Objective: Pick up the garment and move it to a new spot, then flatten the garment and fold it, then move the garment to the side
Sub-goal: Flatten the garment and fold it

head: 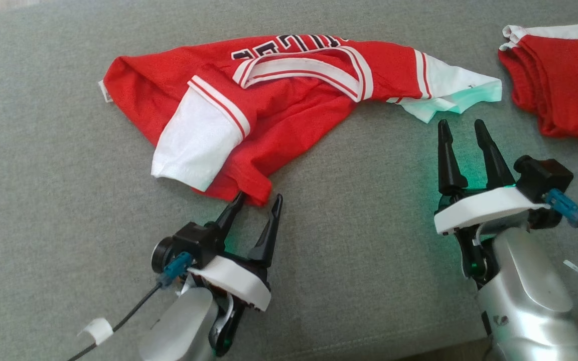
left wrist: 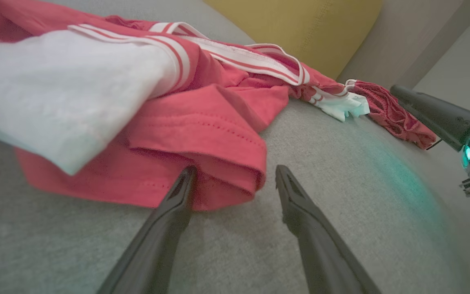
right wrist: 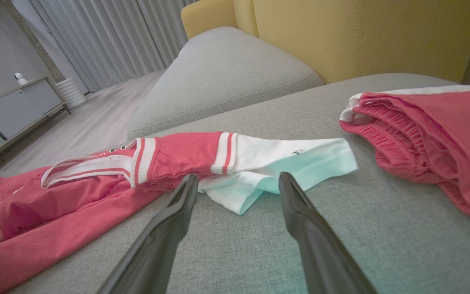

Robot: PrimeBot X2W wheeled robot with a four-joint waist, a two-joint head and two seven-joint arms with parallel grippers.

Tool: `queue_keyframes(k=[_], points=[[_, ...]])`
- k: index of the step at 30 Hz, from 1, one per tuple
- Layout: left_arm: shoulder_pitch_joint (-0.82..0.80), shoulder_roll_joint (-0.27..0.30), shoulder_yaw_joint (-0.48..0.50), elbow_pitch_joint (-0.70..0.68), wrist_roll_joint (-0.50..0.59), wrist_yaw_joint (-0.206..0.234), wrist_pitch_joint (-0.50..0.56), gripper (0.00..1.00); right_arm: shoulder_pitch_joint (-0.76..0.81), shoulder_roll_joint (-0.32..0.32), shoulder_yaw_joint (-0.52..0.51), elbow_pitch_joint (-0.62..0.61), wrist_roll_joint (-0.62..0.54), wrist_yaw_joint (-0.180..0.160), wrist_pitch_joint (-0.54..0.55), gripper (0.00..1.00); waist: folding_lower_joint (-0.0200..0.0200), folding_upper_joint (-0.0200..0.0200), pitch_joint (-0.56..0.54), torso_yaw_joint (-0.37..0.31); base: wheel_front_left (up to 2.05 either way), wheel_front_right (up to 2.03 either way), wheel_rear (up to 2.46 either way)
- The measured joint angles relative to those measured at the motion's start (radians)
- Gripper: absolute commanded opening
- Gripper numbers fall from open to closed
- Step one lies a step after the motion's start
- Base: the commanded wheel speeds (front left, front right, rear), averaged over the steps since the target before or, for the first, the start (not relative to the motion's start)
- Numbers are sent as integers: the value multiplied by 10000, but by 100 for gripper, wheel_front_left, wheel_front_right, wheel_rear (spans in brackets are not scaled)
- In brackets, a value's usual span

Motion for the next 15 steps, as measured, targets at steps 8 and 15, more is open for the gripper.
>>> queue_keyframes(k=[8, 15], points=[[108, 6, 420, -656, 245, 0, 40, 0, 15, 0, -71, 121, 138, 0, 0, 100, 1, 0, -137, 4, 0, 0, 0], [1015, 4, 1289, -2426, 345, 0, 44, 0, 733, 2, -556, 466, 236, 0, 0, 100, 1, 0, -706, 626, 0, 0, 0]])
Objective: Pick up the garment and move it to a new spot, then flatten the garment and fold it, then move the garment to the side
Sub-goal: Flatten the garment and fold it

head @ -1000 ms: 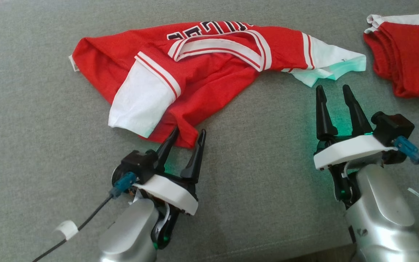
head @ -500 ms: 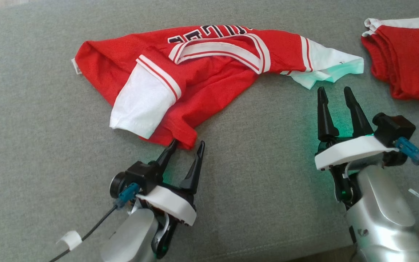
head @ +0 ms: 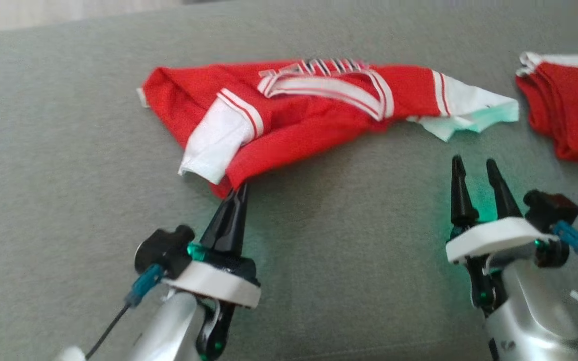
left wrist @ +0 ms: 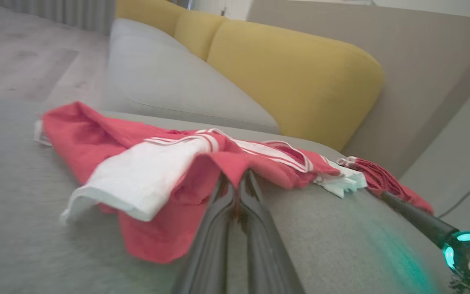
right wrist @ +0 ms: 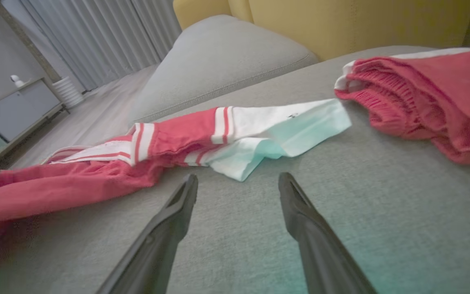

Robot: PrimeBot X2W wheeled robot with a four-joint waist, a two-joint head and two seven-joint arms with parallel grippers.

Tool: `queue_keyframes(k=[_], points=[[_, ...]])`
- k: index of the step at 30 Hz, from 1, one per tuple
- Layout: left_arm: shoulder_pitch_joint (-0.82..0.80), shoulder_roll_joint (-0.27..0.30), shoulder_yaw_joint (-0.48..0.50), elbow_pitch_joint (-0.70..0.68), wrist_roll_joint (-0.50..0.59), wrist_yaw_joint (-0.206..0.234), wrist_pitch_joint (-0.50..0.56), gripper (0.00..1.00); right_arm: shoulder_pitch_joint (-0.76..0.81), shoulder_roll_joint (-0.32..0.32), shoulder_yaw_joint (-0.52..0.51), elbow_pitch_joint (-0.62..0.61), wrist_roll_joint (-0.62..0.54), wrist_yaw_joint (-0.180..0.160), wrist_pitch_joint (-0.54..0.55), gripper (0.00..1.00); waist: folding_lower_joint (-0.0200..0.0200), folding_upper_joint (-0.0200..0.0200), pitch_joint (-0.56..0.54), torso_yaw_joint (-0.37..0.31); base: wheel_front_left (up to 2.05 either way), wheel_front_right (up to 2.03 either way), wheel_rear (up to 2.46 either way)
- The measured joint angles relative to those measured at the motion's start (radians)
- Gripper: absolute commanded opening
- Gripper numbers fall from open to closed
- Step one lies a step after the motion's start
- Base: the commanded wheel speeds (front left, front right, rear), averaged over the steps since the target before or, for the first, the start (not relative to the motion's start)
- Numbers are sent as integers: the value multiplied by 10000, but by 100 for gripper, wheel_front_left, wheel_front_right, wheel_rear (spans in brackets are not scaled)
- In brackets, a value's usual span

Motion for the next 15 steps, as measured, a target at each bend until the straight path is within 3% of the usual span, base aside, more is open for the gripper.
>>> queue_keyframes(k=[7, 15], points=[[1169, 61, 800, -658, 326, 0, 0, 0, 438, 4, 115, 148, 541, 0, 0, 100, -2, 0, -931, 867, 0, 0, 0], [1853, 802, 1365, 107, 416, 0, 2, 0, 475, 17, 598, -86, 790, 0, 0, 100, -2, 0, -1181, 1246, 0, 0, 0]])
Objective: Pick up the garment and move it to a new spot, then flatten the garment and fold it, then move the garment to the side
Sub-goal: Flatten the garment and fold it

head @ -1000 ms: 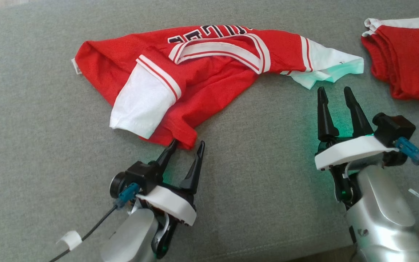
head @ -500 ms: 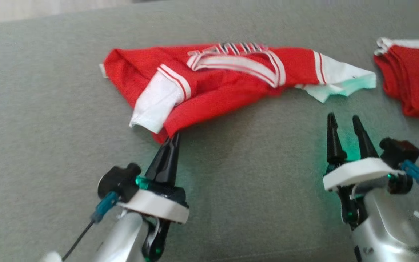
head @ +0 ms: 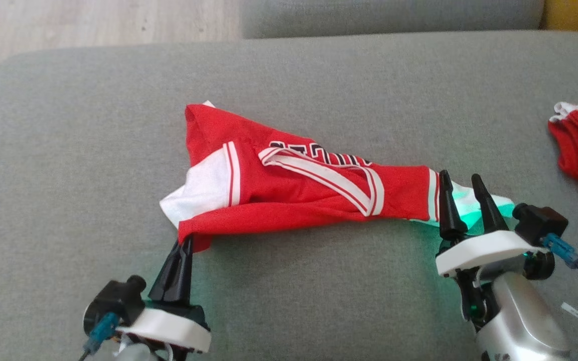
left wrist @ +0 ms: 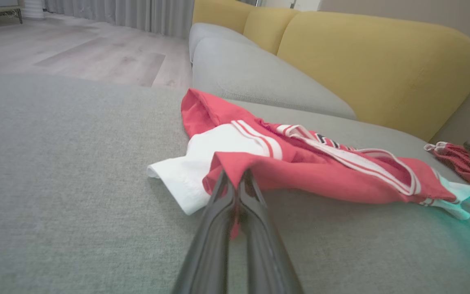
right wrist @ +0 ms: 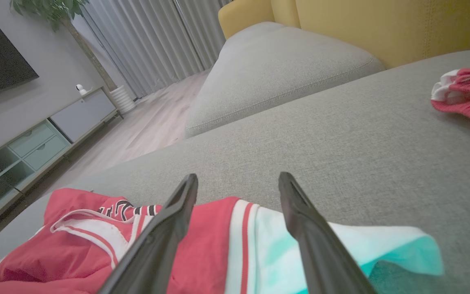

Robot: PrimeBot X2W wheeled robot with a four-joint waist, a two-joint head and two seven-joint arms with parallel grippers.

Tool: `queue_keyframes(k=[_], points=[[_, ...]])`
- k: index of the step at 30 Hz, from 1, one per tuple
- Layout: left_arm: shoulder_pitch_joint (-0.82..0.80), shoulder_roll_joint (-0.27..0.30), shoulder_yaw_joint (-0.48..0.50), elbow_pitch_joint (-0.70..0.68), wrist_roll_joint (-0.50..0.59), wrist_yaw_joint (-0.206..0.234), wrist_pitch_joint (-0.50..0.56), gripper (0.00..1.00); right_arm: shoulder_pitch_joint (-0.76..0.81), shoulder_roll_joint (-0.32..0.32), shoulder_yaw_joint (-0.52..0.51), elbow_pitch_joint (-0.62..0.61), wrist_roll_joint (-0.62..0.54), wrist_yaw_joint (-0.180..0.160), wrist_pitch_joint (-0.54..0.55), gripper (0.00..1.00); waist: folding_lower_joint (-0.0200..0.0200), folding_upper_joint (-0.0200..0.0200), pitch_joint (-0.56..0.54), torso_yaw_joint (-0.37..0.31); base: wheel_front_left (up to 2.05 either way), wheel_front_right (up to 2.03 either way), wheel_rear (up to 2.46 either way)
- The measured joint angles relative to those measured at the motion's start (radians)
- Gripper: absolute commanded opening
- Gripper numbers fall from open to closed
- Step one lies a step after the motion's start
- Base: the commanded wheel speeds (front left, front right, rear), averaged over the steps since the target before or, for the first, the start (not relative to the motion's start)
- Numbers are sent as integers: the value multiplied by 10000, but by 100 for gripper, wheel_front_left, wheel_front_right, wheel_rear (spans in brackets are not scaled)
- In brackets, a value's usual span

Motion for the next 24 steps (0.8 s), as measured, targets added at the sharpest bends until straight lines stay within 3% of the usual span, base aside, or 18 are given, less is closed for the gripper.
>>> queue_keyframes(k=[5, 6, 8, 13, 24], points=[[-673, -125, 382, 1101, -100, 0, 0, 2, -50, -6, 261, -309, -510, 0, 0, 100, 3, 0, 543, -217, 0, 0, 0], [-860, -165, 512, 1354, -102, -2, -2, 29, -53, -15, 481, -454, -752, 0, 0, 100, 3, 0, 640, -267, 0, 0, 0], [-1109, -301, 746, 1712, -98, 0, -2, 100, -54, -17, 986, -650, -1012, 0, 0, 100, 3, 0, 777, -366, 0, 0, 0], [-943, -688, 1080, 1950, -88, -2, -2, 100, -35, -19, 2125, -857, -1507, 0, 0, 100, 1, 0, 813, -319, 0, 0, 0], [-61, -780, 1921, 917, 272, 0, -2, 100, -61, -21, 2355, 90, -2489, 0, 0, 100, 1, 0, 679, 452, 0, 0, 0]])
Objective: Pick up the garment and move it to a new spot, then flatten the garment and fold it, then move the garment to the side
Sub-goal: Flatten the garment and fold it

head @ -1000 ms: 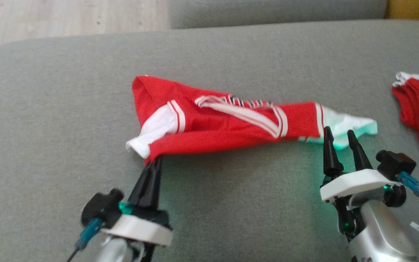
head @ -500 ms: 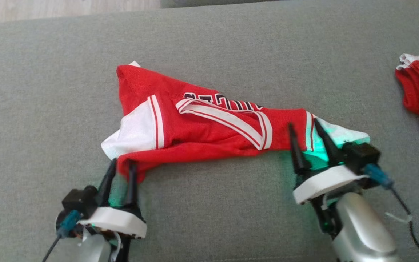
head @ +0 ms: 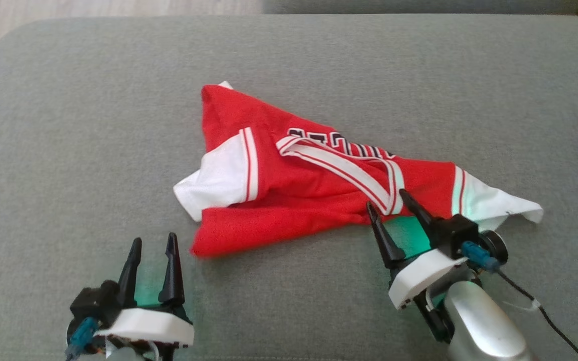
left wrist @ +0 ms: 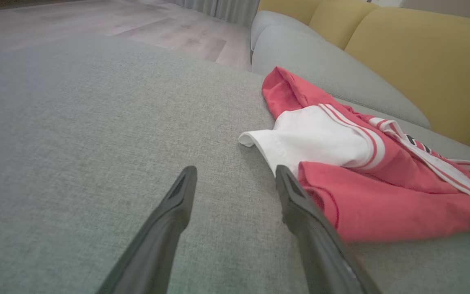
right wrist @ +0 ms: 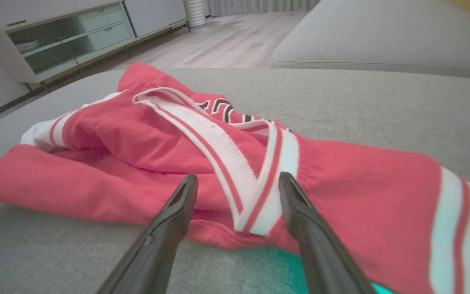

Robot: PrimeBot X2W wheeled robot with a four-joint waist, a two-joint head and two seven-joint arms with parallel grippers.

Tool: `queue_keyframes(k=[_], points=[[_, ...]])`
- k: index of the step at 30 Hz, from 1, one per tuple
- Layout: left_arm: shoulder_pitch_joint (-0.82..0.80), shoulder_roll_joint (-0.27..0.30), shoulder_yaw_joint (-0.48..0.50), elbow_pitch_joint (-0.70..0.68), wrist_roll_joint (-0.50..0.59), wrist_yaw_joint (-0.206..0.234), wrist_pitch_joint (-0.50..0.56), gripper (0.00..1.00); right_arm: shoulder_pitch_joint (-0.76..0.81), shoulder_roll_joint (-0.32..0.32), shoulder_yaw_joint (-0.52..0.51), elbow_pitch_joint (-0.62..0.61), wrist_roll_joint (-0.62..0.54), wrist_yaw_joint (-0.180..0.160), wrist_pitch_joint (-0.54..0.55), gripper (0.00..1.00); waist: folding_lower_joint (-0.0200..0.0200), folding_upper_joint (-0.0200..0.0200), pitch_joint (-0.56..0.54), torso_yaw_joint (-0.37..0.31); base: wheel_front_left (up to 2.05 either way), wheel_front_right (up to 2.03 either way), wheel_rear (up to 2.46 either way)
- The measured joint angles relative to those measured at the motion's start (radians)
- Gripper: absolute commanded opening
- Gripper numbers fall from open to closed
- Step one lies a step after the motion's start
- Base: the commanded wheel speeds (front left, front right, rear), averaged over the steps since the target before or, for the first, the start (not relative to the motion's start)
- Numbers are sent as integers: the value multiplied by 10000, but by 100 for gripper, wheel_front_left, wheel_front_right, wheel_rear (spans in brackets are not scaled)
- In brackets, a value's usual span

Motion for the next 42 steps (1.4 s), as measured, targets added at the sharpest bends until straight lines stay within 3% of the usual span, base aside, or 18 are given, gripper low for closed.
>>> queue_keyframes(k=[6, 16, 32, 33, 35, 42], points=[[152, -8, -25, -263, -12, 0, 0, 100, -503, -29, 545, 182, -514, 0, 0, 100, 0, 0, -35, 364, 0, 0, 0], [135, -15, -777, -359, -360, -2, 0, 100, -2325, -84, 3246, 1371, -445, 0, 324, 100, 0, 0, -15, 1120, 0, 0, 0], [130, -13, -1258, -366, -742, 0, 0, 100, -3235, -140, 3446, 2665, -594, 0, 627, 100, 0, 0, 271, 1963, 0, 0, 0], [129, -15, -1279, -374, -744, 0, 0, 100, -3273, -140, 3455, 2679, -531, 0, 627, 90, 0, 0, 285, 1981, 0, 0, 0], [114, -15, -1319, -397, -763, 0, 0, 100, -3328, -142, 3586, 2759, -370, 0, 755, 0, 0, 0, 312, 2023, 0, 0, 0], [-6, -19, -1532, -441, -966, -2, 0, 100, -3760, -142, 3285, 3189, 75, 0, 815, 0, 1, 0, 510, 2192, 0, 0, 0]])
